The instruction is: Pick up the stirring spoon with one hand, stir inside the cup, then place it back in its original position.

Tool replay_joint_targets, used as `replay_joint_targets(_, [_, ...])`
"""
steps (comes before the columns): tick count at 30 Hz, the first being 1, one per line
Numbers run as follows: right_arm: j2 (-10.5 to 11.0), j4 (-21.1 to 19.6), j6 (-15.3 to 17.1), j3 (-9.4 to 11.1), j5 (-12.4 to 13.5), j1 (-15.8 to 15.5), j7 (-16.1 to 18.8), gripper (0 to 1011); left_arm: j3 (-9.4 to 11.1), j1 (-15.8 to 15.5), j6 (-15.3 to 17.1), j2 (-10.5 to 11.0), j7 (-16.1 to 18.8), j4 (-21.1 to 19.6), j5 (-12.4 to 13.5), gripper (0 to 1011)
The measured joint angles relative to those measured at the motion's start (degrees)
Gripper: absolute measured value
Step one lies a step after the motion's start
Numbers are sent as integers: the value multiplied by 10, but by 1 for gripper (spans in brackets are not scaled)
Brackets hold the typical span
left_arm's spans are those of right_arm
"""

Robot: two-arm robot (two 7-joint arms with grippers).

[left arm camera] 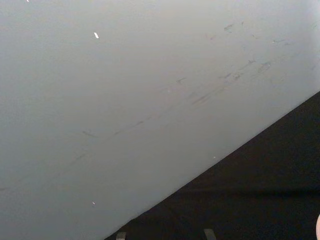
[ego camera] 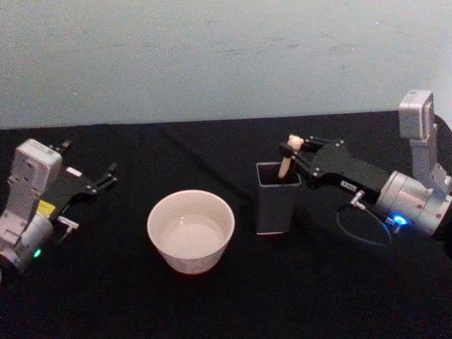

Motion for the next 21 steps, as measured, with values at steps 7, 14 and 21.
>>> replay_joint_targets(7, [9,-57,10,18,2,-21,-32,214,0,0,0,0,0,0,0,1002])
replay_joint_targets(14, [14,-102,6,41,11,-33,-47,214,0,0,0,0,0,0,0,1001])
replay_joint_targets(21, [15,-125,-8,53,17,-34,-48,214,0,0,0,0,0,0,0,1001])
